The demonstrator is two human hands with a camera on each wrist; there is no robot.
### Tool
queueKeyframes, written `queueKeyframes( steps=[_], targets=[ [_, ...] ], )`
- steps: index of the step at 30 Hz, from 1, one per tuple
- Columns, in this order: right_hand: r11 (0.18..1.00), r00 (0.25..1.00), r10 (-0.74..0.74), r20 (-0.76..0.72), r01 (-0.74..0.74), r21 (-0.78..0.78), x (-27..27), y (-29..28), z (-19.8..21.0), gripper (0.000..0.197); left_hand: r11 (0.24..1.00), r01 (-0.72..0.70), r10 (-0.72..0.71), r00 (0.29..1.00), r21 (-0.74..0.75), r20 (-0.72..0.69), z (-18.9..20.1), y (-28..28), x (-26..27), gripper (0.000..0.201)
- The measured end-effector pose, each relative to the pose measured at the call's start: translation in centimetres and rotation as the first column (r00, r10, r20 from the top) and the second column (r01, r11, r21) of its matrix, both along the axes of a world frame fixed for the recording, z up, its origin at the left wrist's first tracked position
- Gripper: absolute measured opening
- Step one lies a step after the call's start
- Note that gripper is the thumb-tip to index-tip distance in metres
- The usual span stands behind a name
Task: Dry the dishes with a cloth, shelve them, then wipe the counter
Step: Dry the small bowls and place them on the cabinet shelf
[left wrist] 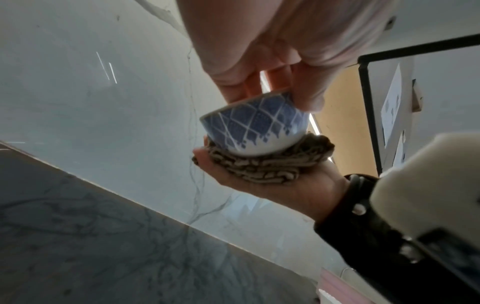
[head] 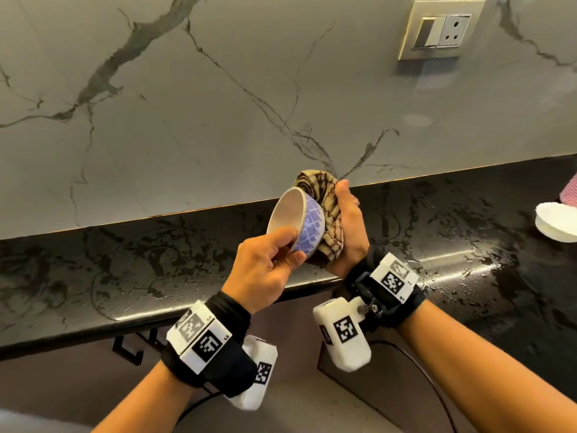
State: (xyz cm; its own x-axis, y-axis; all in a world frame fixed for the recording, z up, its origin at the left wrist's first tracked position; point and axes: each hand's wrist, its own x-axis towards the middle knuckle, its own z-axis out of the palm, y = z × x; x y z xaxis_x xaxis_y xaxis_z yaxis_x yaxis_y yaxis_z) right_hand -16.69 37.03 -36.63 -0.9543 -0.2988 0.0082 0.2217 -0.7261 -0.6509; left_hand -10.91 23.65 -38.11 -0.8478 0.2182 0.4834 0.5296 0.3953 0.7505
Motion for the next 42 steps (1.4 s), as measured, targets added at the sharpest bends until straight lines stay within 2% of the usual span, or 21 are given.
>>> queueKeyframes(
  steps=[3, 7, 10, 13, 15, 16, 17, 18, 20, 22, 24, 26, 27, 30, 32, 33, 34, 35, 37, 40, 42],
  targets=[
    [0.999, 0.992, 0.030, 0.123, -0.031, 0.008, 0.5, -0.1, -1.8, 0.065, 1.000, -0.008, 0.008, 1.000, 0.001, -0.004, -0.9, 0.2, -0.1, 0.010],
    [0.996, 0.962, 0.091, 0.257, -0.091, -0.012, 0.6, -0.1, -3.6, 0.070, 0.986, -0.096, 0.079, 0.988, -0.135, -0.129, -1.8, 0.6, -1.1, 0.010],
    [0.990, 0.957, 0.141, 0.254, -0.140, -0.023, 1.1, 0.0, -4.2, 0.067, 0.940, -0.180, 0.127, 0.973, -0.290, -0.192, -2.5, 0.6, -2.1, 0.022],
    [0.987, 0.979, 0.132, 0.156, -0.145, 0.072, 1.2, 1.0, -4.1, 0.045, 0.928, -0.227, 0.178, 0.966, -0.294, -0.186, -1.6, 0.4, -2.9, 0.018],
    [0.970, 0.989, 0.130, 0.065, -0.140, 0.199, 1.0, 2.4, -3.9, 0.064, 0.959, -0.264, 0.255, 0.963, -0.101, -0.087, -0.2, 0.4, -3.5, 0.009],
    [0.957, 0.996, 0.088, -0.017, -0.080, 0.278, 0.7, 3.2, -3.8, 0.067, 0.964, -0.258, 0.254, 0.966, 0.070, 0.049, 0.8, 0.4, -3.7, 0.009],
    [0.937, 0.992, 0.023, -0.126, 0.023, 0.348, 0.4, 3.9, -3.7, 0.060, 0.934, -0.246, 0.202, 0.962, 0.259, 0.185, 1.8, 0.5, -3.7, 0.014],
    [0.907, 0.969, -0.040, -0.242, 0.137, 0.398, 0.2, 4.5, -3.5, 0.054, 0.869, -0.226, 0.102, 0.952, 0.441, 0.288, 2.7, 0.6, -3.7, 0.020],
    [0.848, 0.896, -0.061, -0.440, 0.279, 0.450, -0.1, 5.6, -3.4, 0.058, 0.735, -0.180, -0.090, 0.930, 0.653, 0.357, 4.0, 1.1, -3.7, 0.021],
    [0.828, 0.835, -0.046, -0.548, 0.339, 0.447, -0.2, 6.2, -2.8, 0.068, 0.671, -0.148, -0.210, 0.902, 0.727, 0.378, 4.7, 1.7, -3.7, 0.022],
    [0.838, 0.800, -0.036, -0.599, 0.351, 0.418, -0.2, 6.6, -2.0, 0.082, 0.646, -0.139, -0.268, 0.880, 0.750, 0.393, 5.2, 2.1, -3.8, 0.036],
    [0.816, 0.754, -0.035, -0.656, 0.401, 0.417, 0.1, 6.7, -0.3, 0.089, 0.662, -0.096, -0.292, 0.880, 0.744, 0.374, 6.0, 2.1, -3.7, 0.048],
    [0.788, 0.721, -0.044, -0.692, 0.451, 0.420, 0.3, 6.8, 0.6, 0.089, 0.693, -0.062, -0.288, 0.889, 0.718, 0.355, 6.6, 2.2, -3.6, 0.048],
    [0.722, 0.590, -0.115, -0.800, 0.602, 0.340, 0.9, 6.5, 4.1, 0.083, 0.841, 0.031, -0.199, 0.946, 0.541, 0.255, 9.1, 2.2, -2.8, 0.044],
    [0.732, 0.510, -0.168, -0.844, 0.637, 0.239, 1.3, 6.2, 7.2, 0.077, 0.944, 0.127, -0.151, 0.987, 0.304, 0.058, 11.8, 1.8, -2.2, 0.069],
    [0.738, 0.472, -0.191, -0.861, 0.647, 0.191, 1.6, 6.0, 8.8, 0.075, 0.983, 0.127, -0.121, 0.991, 0.135, -0.048, 13.4, 1.5, -1.9, 0.087],
    [0.733, 0.424, -0.208, -0.882, 0.665, 0.147, 1.8, 5.9, 10.9, 0.074, 0.998, 0.057, -0.063, 0.983, -0.042, -0.173, 15.4, 1.1, -1.6, 0.099],
    [0.727, 0.395, -0.214, -0.894, 0.675, 0.124, 2.2, 5.8, 12.7, 0.074, 0.982, -0.051, -0.006, 0.954, -0.180, -0.301, 17.1, 0.6, -1.3, 0.106],
    [0.715, 0.349, -0.177, -0.920, 0.688, 0.123, 2.7, 5.5, 17.2, 0.079, 0.923, -0.259, 0.072, 0.845, -0.286, -0.530, 21.4, -0.3, -0.6, 0.109],
    [0.668, 0.189, -0.088, -0.978, 0.740, 0.082, 3.9, 5.0, 24.0, 0.082, 0.869, -0.453, 0.168, 0.645, -0.196, -0.745, 27.5, -1.0, 1.6, 0.106],
    [0.649, 0.106, -0.022, -0.994, 0.758, 0.066, 5.1, 4.5, 28.1, 0.072, 0.827, -0.553, 0.249, 0.518, -0.099, -0.818, 30.9, -1.5, 3.2, 0.101]
  ],
)
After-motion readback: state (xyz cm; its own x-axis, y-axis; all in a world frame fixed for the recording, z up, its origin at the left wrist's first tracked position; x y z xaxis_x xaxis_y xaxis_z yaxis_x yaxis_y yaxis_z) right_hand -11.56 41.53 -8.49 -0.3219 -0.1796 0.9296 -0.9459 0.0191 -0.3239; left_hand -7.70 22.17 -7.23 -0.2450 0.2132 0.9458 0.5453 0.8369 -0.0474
